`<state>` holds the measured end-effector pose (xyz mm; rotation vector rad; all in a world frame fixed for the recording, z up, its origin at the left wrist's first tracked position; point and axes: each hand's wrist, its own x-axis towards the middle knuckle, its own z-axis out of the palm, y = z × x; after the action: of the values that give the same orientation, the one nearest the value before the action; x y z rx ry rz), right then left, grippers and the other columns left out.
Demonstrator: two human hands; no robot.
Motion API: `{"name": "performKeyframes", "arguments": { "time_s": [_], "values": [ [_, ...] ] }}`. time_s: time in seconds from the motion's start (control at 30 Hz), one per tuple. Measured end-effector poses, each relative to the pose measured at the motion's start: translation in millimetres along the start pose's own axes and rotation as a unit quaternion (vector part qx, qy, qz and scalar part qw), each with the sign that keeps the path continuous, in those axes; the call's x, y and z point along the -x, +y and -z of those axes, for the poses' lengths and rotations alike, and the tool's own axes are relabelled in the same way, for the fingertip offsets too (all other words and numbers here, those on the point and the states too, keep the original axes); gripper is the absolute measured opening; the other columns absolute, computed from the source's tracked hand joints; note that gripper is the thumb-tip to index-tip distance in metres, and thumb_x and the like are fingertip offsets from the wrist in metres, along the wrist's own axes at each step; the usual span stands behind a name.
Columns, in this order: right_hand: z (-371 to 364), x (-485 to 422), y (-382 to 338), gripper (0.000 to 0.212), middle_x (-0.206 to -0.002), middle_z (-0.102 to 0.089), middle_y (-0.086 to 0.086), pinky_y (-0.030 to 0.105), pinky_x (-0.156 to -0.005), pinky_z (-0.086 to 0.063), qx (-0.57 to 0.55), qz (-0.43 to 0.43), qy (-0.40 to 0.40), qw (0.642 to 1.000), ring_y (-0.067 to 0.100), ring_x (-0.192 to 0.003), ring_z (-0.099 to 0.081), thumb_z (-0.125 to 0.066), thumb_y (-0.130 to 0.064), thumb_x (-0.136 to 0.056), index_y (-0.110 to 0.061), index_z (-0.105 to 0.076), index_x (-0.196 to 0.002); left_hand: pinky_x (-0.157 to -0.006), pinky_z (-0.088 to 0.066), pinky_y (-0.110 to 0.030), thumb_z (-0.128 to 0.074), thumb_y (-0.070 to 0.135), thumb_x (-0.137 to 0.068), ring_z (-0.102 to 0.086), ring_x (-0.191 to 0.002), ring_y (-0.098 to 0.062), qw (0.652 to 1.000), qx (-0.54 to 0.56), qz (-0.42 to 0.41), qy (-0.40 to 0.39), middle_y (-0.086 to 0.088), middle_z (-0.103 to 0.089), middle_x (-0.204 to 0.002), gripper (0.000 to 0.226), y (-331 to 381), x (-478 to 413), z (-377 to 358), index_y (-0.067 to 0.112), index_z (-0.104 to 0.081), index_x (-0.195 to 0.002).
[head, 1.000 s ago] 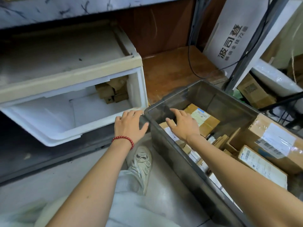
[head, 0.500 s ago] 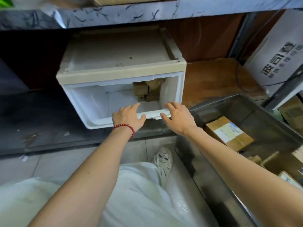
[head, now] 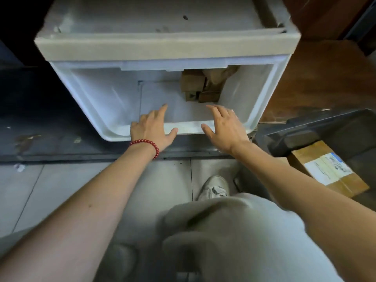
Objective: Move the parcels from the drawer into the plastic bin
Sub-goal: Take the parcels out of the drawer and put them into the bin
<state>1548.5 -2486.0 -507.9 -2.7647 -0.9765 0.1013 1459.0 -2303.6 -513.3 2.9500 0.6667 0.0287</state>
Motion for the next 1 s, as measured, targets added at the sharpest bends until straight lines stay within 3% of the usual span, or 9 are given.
{"name": "performKeyframes", "arguments": {
  "time_s": [0.1, 0.3, 0.43, 0.6, 0.73, 0.83, 1.0],
  "values": [
    [-21, -30, 7, 0.066, -0.154, -0.033, 0.011, 0.038, -0.118, -0.018, -0.001, -0.005, -0.011, 1.0, 0.03, -0.139, -0.032, -0.043, -0.044, -0.099, -0.014, -0.02, -0.153, -0.084, -0.042, -0.043, -0.048, 0.053, -0.089, -0.046, -0.12, -0.035, 1.0, 0.003, -0.002, 0.012, -0.011, -0.047, -0.138, 0.074, -4, -35, -19, 0.029, -0.014, -0.15],
    [-52, -93, 25, 0.073, -0.156, -0.026, 0.012, 0.043, -0.108, -0.033, -0.028, -0.041, -0.063, 0.997, 0.033, -0.139, -0.032, -0.041, -0.048, -0.098, -0.023, -0.003, -0.155, -0.088, -0.042, -0.046, -0.049, 0.055, -0.088, -0.045, -0.122, -0.036, 1.0, 0.005, -0.011, 0.001, -0.013, -0.041, -0.142, 0.082, -10, -111, -52, 0.033, 0.0, -0.15],
    [-63, -131, 33, 0.077, -0.159, -0.018, 0.007, 0.042, -0.109, -0.032, -0.024, -0.059, -0.059, 0.996, 0.031, -0.14, -0.032, -0.041, -0.052, -0.098, -0.023, 0.001, -0.155, -0.085, -0.043, -0.047, -0.052, 0.054, -0.087, -0.045, -0.121, -0.036, 0.998, -0.013, -0.057, 0.017, -0.011, -0.042, -0.14, 0.085, -14, -147, -70, 0.034, 0.001, -0.15],
    [-78, -159, 37, 0.086, -0.162, -0.006, 0.009, 0.042, -0.11, -0.033, -0.04, -0.08, -0.059, 0.994, 0.034, -0.142, -0.029, -0.042, -0.056, -0.096, -0.014, 0.006, -0.155, -0.088, -0.042, -0.049, -0.055, 0.054, -0.085, -0.044, -0.122, -0.039, 0.998, 0.052, -0.041, 0.025, -0.013, -0.04, -0.143, 0.089, -13, -177, -80, 0.039, 0.004, -0.149],
    [-90, -171, 39, 0.09, -0.161, -0.007, 0.012, 0.038, -0.112, -0.028, -0.141, -0.089, -0.055, 0.984, 0.036, -0.144, -0.023, -0.05, -0.051, -0.095, -0.017, 0.008, -0.154, -0.093, -0.04, -0.05, -0.059, 0.05, -0.082, -0.041, -0.126, -0.037, 0.996, 0.039, -0.08, 0.021, -0.011, -0.037, -0.146, 0.093, -7, -188, -79, 0.039, 0.003, -0.15],
    [-94, -179, 35, 0.092, -0.159, -0.018, 0.009, 0.033, -0.109, -0.031, -0.227, -0.11, -0.024, 0.967, 0.035, -0.141, -0.03, -0.056, -0.049, -0.092, -0.021, 0.006, -0.154, -0.1, -0.04, -0.049, -0.062, 0.049, -0.081, -0.04, -0.131, -0.033, 0.992, 0.092, -0.089, 0.009, -0.008, -0.036, -0.148, 0.092, -5, -194, -78, 0.036, -0.002, -0.15],
    [-98, -178, 18, 0.089, -0.162, -0.008, 0.006, 0.03, -0.109, -0.027, -0.23, -0.074, -0.089, 0.966, 0.032, -0.144, -0.024, -0.054, -0.049, -0.094, -0.032, 0.01, -0.153, -0.103, -0.041, -0.041, -0.066, 0.048, -0.079, -0.042, -0.131, -0.028, 0.978, 0.203, -0.05, 0.02, -0.003, -0.037, -0.149, 0.092, -22, -195, -74, 0.03, -0.011, -0.151]
  ]
}}
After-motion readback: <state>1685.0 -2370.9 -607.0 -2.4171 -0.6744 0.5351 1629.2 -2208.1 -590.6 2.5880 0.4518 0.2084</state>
